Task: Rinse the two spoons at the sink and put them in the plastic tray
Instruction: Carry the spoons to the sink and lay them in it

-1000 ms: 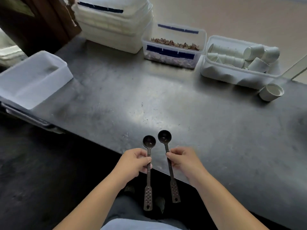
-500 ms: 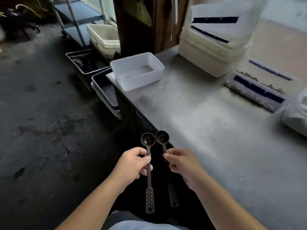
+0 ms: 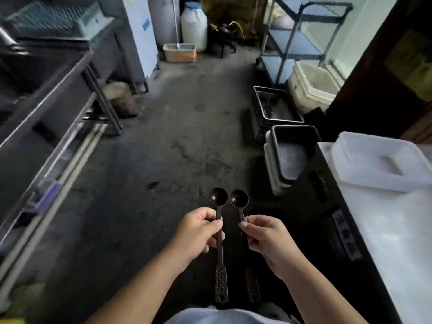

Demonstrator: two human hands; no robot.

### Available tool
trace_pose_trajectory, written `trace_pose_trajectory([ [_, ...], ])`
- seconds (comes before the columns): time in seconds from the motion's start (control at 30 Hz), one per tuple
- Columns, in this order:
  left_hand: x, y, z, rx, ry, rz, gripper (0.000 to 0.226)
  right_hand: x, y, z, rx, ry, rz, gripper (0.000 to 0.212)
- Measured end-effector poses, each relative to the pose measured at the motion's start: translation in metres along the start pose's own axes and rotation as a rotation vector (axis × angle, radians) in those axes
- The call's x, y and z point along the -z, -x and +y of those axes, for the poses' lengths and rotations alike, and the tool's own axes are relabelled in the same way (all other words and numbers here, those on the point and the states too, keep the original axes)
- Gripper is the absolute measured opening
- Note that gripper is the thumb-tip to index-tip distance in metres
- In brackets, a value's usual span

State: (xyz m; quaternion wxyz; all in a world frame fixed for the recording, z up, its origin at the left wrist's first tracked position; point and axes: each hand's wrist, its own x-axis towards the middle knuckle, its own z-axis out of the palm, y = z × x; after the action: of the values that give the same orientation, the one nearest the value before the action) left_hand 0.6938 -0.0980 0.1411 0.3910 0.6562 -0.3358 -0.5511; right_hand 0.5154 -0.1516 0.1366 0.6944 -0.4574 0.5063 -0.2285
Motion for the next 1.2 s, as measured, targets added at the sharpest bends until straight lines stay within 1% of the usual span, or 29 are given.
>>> trace_pose_trajectory([
  [0.13, 0.053, -0.017, -0.003, 0.016, 0.095, 0.202, 0.013, -0.051, -0.060, -0.026, -0.005, 0.041, -0.189, 0.015],
  [0.27, 0.100, -0.048, 0.001, 0.036, 0.148, 0.356, 0.011, -0.092, -0.136, -0.047, -0.039, 0.099, -0.338, 0.009],
  [0.43, 0.152, -0.104, 0.025, 0.057, 0.225, 0.510, 0.007, -0.132, -0.240, -0.091, -0.047, 0.199, -0.519, 0.018],
  [0.5, 0.171, -0.125, 0.040, 0.055, 0.246, 0.574, 0.006, -0.147, -0.280, -0.112, -0.042, 0.239, -0.588, 0.015],
  [0.6, 0.197, -0.148, 0.058, 0.053, 0.282, 0.676, 0.012, -0.177, -0.326, -0.144, -0.034, 0.305, -0.670, 0.021],
  [0.7, 0.222, -0.162, 0.066, 0.064, 0.317, 0.783, 0.020, -0.215, -0.359, -0.169, -0.029, 0.363, -0.740, 0.021],
  [0.83, 0.262, -0.175, 0.064, 0.083, 0.401, 0.878, 0.014, -0.274, -0.390, -0.187, -0.073, 0.385, -0.843, 0.011],
  [0.93, 0.302, -0.184, 0.057, 0.100, 0.466, 0.936, 0.009, -0.323, -0.413, -0.192, -0.088, 0.413, -0.931, 0.013],
  [1.0, 0.334, -0.188, 0.051, 0.103, 0.502, 0.980, 0.005, -0.360, -0.425, -0.197, -0.091, 0.442, -0.985, 0.017],
  [1.1, 0.392, -0.194, 0.043, 0.084, 0.518, 1.010, 0.006, -0.420, -0.442, -0.205, -0.083, 0.477, -1.033, 0.015],
  [1.13, 0.414, -0.195, 0.041, 0.068, 0.522, 1.014, 0.009, -0.441, -0.448, -0.207, -0.076, 0.492, -1.050, 0.014],
  [1.2, 0.458, -0.197, 0.040, 0.057, 0.524, 1.041, 0.019, -0.486, -0.461, -0.214, -0.074, 0.517, -1.079, 0.021],
])
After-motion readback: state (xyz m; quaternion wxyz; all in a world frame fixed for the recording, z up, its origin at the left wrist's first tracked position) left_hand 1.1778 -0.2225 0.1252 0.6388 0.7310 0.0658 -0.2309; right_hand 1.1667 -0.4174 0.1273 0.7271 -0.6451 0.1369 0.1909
